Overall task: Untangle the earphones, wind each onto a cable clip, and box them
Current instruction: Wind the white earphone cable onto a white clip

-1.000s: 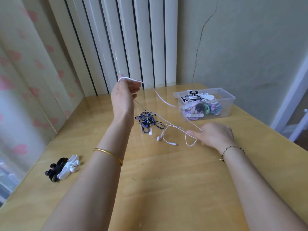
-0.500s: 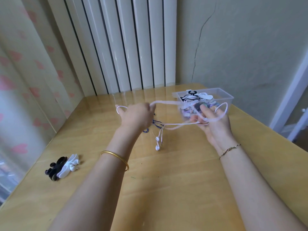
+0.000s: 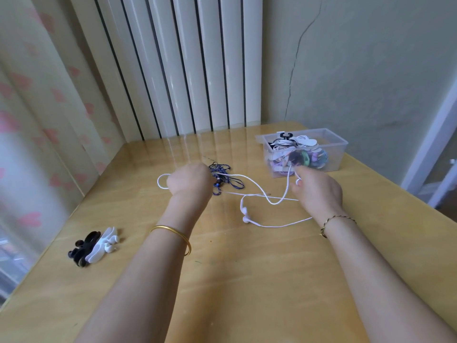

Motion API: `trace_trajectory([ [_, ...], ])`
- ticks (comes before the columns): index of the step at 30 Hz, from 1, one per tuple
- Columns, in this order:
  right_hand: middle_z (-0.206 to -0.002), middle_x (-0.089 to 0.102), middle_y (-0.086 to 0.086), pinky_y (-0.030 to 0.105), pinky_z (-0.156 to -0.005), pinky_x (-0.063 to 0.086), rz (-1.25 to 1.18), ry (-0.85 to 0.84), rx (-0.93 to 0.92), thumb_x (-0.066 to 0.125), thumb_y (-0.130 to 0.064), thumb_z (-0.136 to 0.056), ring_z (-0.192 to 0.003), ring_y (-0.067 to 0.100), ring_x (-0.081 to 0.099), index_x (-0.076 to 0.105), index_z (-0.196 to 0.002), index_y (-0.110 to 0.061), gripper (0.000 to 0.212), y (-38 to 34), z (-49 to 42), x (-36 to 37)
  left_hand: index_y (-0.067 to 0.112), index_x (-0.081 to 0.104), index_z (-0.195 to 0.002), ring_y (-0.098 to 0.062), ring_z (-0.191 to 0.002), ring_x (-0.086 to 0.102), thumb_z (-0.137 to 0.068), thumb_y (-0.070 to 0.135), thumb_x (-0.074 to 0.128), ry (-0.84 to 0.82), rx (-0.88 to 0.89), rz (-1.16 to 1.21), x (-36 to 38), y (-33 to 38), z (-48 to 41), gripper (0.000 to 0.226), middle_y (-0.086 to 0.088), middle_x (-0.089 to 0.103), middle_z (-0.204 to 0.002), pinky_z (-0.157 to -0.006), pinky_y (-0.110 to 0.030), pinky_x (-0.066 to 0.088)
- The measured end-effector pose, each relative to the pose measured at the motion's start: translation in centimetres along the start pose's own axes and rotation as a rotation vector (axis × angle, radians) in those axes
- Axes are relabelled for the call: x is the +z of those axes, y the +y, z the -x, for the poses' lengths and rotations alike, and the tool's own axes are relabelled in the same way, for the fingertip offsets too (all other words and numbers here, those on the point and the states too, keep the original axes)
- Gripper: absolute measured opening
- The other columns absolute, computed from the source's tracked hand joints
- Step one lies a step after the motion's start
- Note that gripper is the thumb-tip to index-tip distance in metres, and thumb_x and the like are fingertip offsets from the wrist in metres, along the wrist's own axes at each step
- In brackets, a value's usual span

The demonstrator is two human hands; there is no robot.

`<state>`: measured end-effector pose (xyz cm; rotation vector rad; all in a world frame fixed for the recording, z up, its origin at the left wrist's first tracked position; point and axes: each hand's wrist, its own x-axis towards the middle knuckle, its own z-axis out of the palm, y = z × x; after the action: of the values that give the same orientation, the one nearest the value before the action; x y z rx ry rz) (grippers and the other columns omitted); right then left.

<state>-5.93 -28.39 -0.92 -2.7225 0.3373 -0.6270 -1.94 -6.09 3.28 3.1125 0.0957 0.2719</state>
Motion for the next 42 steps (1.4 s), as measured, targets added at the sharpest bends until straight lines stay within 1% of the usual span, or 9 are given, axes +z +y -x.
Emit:
trace_trajectory([
  [9,-0.096,0.065,0.013,0.027,-0.062,0.032,0.185,0.022,0.249,0.051,-0.008,-0.090,-0.079,0.031,0.053,0.046,-0.082,-0.016,0.013,2.4,-0.9,-0.3,0.017,0.043,-0.070,-0.022,-0.078,0.052,-0.096,0.021,0.052,-0.156,-0.074,-0.139,0.5,-1.1,0.1,0.028,0.003,0.044,-0.067,-0.066,-0.026,0.035],
  [17,-0.107,0.064,0.010,0.028,-0.067,0.036,0.088,-0.009,0.218,0.053,-0.021,-0.092,-0.097,0.032,0.060,0.055,-0.095,-0.013,0.009,1.2,-0.9,0.4,0.017,0.046,-0.068,-0.022,-0.081,0.056,-0.096,0.028,0.050,-0.303,-0.003,-0.002,1.4,-0.4,0.2,0.031,0.003,0.053,-0.074,-0.071,-0.027,0.037],
  [22,-0.108,0.062,0.006,0.028,-0.069,0.038,0.121,-0.252,0.210,0.055,-0.043,-0.092,-0.095,0.028,0.057,0.056,-0.086,-0.014,0.030,0.5,-0.9,-0.7,0.011,0.056,-0.067,-0.010,-0.044,0.060,-0.097,0.017,0.041,-0.471,0.091,0.283,1.4,0.1,0.3,0.033,0.002,0.059,-0.052,-0.052,-0.019,0.043],
  [25,-0.107,0.062,0.006,0.028,-0.069,0.037,0.188,-0.398,0.261,0.051,-0.052,-0.091,-0.092,0.027,0.054,0.050,-0.076,-0.014,0.040,-0.4,-0.6,-2.0,0.010,0.054,-0.071,-0.011,-0.042,0.061,-0.096,0.016,0.039,-0.508,0.190,0.412,0.0,0.6,0.9,0.029,-0.001,0.062,-0.056,-0.040,-0.014,0.038],
  [28,-0.117,0.060,0.009,0.033,-0.082,0.039,0.257,-0.205,0.115,0.051,-0.046,-0.093,-0.113,0.031,0.051,0.057,-0.100,-0.014,0.033,-2.5,0.1,-2.8,0.012,0.055,-0.075,-0.011,-0.045,0.062,-0.097,0.019,0.039,-0.564,0.291,0.402,-1.1,1.2,1.4,0.028,0.000,0.065,-0.059,-0.041,-0.016,0.033],
  [30,-0.119,0.058,0.008,0.035,-0.088,0.039,0.151,-0.099,-0.148,0.050,-0.029,-0.094,-0.118,0.031,0.046,0.056,-0.113,-0.013,0.025,-4.3,0.6,-2.7,0.013,0.056,-0.077,-0.011,-0.046,0.061,-0.097,0.021,0.040,-0.605,0.350,0.410,-1.4,1.6,1.8,0.027,0.001,0.064,-0.060,-0.041,-0.018,0.029],
  [34,-0.105,0.065,0.008,0.039,-0.088,0.046,-0.294,-0.391,-0.398,0.044,-0.008,-0.094,-0.105,0.027,0.057,0.061,-0.115,-0.014,0.027,-6.5,1.3,-1.2,0.013,0.054,-0.078,-0.012,-0.047,0.060,-0.100,0.025,0.039,-0.614,0.426,0.496,-1.5,1.9,1.8,0.030,0.000,0.063,-0.062,-0.046,-0.021,0.032],
  [38,-0.065,0.055,-0.001,0.023,-0.063,0.041,-0.527,-0.328,-0.284,0.045,-0.007,-0.095,-0.067,0.015,0.052,0.064,-0.087,-0.011,0.021,-5.9,0.4,-0.1,0.017,0.062,-0.076,-0.006,-0.062,0.061,-0.096,0.023,0.051,-0.500,0.385,0.627,-0.9,0.8,1.2,0.024,0.001,0.065,-0.072,-0.048,-0.017,0.035],
  [42,-0.059,0.053,0.000,0.037,-0.072,0.049,-0.805,-0.063,0.058,0.042,0.001,-0.093,-0.069,0.023,0.054,0.062,-0.079,-0.010,0.027,-3.7,-1.7,0.2,0.021,0.072,-0.076,-0.013,-0.080,0.057,-0.090,0.027,0.061,-0.323,0.241,0.863,0.9,-1.2,0.4,0.019,-0.009,0.069,-0.090,-0.073,-0.027,0.038],
])
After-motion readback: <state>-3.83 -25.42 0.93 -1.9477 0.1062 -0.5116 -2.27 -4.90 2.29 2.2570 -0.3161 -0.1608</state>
